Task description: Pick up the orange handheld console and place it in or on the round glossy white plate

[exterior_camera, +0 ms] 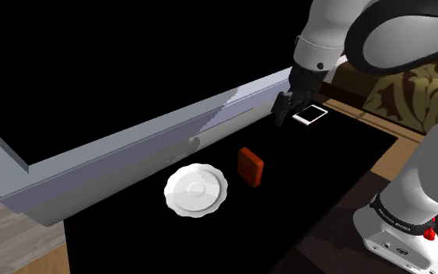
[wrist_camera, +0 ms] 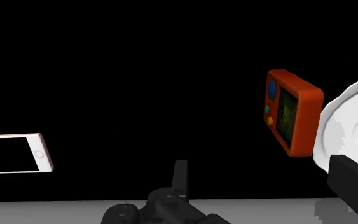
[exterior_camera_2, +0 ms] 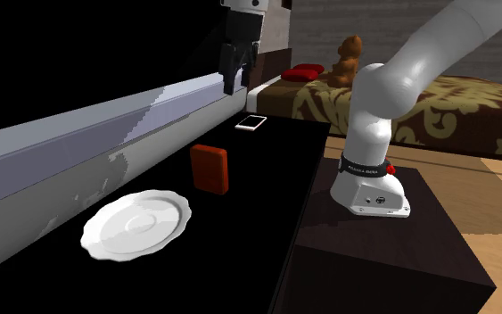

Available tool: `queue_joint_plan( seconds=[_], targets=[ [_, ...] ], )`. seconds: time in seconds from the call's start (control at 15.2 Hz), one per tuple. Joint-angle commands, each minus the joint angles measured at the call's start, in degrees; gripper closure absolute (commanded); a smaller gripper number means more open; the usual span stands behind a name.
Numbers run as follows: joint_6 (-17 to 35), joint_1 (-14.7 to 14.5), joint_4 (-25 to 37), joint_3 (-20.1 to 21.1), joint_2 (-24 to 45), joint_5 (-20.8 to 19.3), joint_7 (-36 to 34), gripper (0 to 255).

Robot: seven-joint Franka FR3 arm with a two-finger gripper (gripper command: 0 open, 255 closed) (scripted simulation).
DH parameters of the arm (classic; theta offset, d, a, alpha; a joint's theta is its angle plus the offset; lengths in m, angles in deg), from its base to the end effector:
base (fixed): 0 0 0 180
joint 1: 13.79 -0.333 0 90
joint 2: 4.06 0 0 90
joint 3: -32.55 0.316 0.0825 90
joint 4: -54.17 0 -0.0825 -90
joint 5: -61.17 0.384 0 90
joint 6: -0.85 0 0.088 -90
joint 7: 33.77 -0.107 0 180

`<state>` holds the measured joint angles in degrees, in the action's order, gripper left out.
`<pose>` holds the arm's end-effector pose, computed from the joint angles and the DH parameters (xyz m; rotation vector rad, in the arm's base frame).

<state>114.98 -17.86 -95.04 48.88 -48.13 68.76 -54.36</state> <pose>0.3148 0.1320 0.4936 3.1027 -0.1757 0.2421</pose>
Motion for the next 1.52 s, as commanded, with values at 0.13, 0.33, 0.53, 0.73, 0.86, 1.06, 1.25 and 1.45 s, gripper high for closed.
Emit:
queue_joint_plan(
  seconds=[0.13, 0.33, 0.53, 0.73, 0.86, 1.06, 1.25, 1.45],
  targets=[
    [7.56, -1.14, -3.19, 4.87, 3.80, 2.09, -4.52, 0],
    [13.34, -1.62, -4.75, 8.87, 7.66, 3.24, -8.14, 0],
    [19.34, -1.43, -5.48, 13.24, 12.57, 3.61, -12.18, 0],
    [23.13, -0.79, -5.85, 15.68, 15.85, 3.20, -14.40, 0],
    [25.18, -0.26, -6.41, 16.29, 17.35, 2.82, -14.75, 0],
    [28.28, 0.69, -7.16, 17.28, 19.77, 2.05, -15.40, 0],
    [29.93, 1.27, -7.50, 17.84, 21.10, 1.51, -15.82, 0],
    [29.93, 1.27, -7.49, 17.84, 21.11, 1.51, -15.82, 0]
  ],
)
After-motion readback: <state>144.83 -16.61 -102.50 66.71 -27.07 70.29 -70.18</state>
